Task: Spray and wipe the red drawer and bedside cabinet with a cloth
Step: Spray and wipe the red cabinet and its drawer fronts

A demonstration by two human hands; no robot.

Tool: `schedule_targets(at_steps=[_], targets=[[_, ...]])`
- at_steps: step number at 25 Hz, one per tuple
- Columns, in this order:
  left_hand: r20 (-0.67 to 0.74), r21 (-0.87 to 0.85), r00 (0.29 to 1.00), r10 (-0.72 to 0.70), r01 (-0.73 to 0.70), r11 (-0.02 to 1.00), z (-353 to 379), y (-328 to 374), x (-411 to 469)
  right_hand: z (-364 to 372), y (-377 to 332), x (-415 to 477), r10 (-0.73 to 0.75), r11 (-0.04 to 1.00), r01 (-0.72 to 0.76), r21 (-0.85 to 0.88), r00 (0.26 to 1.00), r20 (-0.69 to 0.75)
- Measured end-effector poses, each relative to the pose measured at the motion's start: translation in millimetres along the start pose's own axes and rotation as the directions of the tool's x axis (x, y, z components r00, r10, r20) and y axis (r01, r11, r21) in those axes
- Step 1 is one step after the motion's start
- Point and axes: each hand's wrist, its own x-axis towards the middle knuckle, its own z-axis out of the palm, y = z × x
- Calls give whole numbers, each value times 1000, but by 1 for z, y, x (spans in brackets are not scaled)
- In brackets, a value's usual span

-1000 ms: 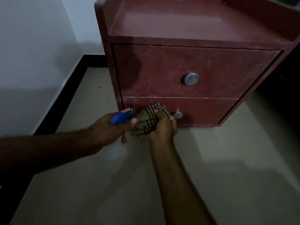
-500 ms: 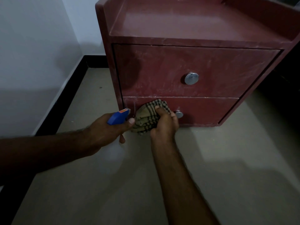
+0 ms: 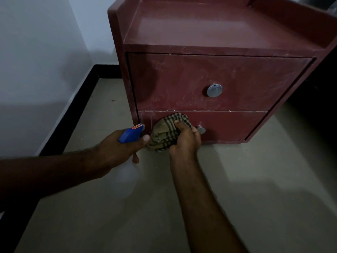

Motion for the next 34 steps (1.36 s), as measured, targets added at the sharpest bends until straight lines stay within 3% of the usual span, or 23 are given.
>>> schedule_targets(at_steps=[12,16,21,25,34], targets=[[-11,17,1000,-20,20,1000,0,2,2,-10,-5,8,19,999,-14,-42,994,108],[28,56,999,-33,32,998,0,2,4,-52,10,26,87,984,-86,-154,996,0],[23,44,993,-114,113,993,0,-2,9,-77,13,41,95,979,-109,-172,992,-88],[2,49,975,-223,222,974,-1,-11,9,-78,11,47,92,984,-105,-146,992,-88],[29,152,966,-258,251,956,-4,-21,7,-78,14,50,118,982,-129,-137,989,-89]])
